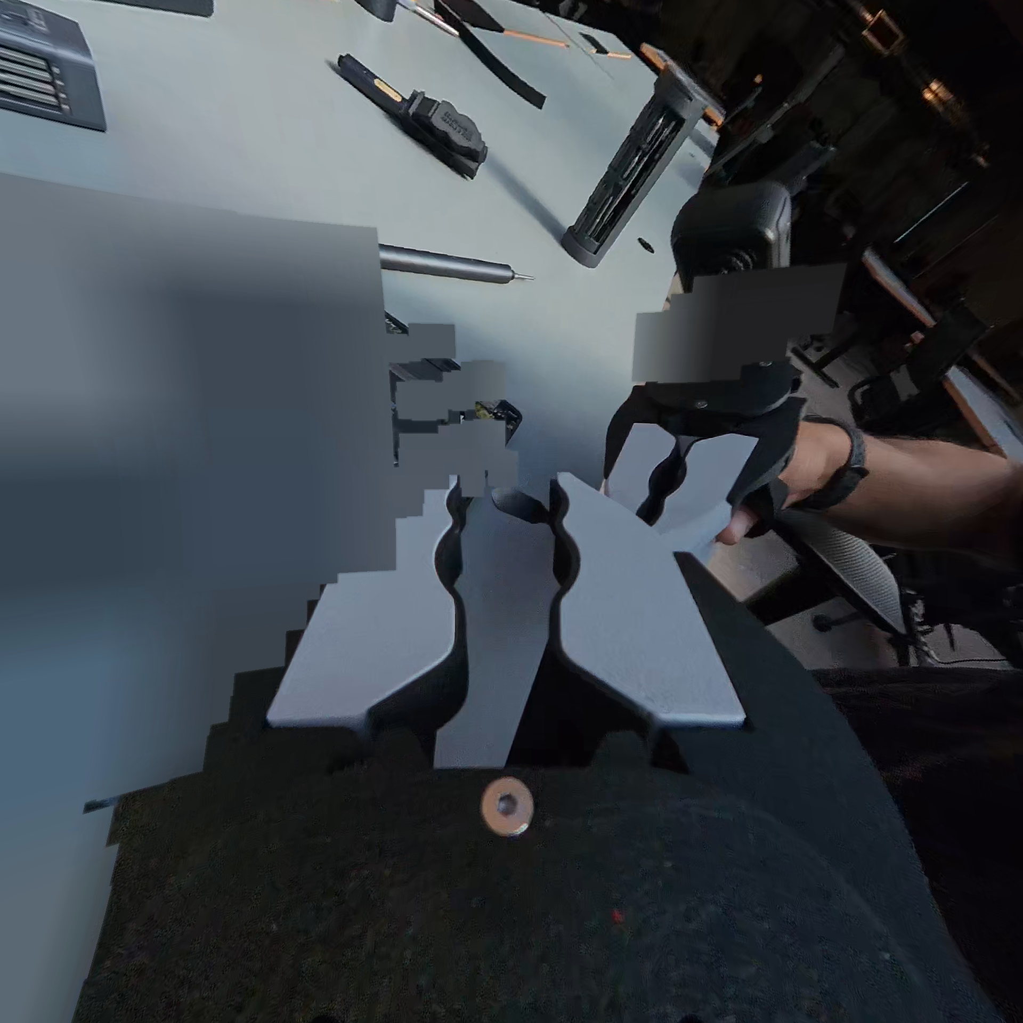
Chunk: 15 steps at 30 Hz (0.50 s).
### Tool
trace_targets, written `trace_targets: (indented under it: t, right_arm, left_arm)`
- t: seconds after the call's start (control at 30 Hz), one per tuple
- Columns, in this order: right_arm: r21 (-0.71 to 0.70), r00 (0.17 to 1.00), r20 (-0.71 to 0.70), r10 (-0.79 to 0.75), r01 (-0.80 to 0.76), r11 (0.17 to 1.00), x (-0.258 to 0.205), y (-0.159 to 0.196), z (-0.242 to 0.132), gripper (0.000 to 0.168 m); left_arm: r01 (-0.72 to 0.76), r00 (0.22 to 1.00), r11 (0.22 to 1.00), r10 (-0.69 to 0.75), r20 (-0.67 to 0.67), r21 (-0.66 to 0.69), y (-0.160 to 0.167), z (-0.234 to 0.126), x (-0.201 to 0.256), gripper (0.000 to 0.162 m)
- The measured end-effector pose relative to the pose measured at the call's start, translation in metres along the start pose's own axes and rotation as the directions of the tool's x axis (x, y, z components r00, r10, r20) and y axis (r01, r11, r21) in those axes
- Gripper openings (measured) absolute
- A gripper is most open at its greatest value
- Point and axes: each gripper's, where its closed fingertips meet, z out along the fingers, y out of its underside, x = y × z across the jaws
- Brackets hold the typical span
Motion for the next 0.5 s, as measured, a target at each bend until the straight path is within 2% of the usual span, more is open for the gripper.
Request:
trace_targets:
  t: [0.1,0.23,0.43,0.5]
  right_arm:
    - [0.067,0.981,-0.005,0.194,-0.193,0.979,0.014,-0.006,-0.011,0.000]
    - [0.124,0.936,-0.082,0.342,-0.331,0.935,0.041,-0.011,-0.030,0.000]
    - [0.192,0.864,-0.206,0.460,-0.425,0.885,0.079,-0.012,-0.059,0.000]
    - [0.204,0.839,-0.218,0.498,-0.460,0.864,0.087,-0.009,-0.064,0.000]
  left_arm:
    - [-0.142,0.971,0.986,0.155,0.180,-0.085,0.008,-0.002,-0.025,0.039]
    - [-0.287,0.870,0.935,0.346,0.352,-0.209,0.015,-0.012,-0.058,0.032]
    - [-0.332,0.806,0.907,0.415,0.422,-0.258,0.021,-0.029,-0.081,0.026]
    - [-0.367,0.762,0.887,0.460,0.455,-0.282,0.021,-0.038,-0.090,0.021]
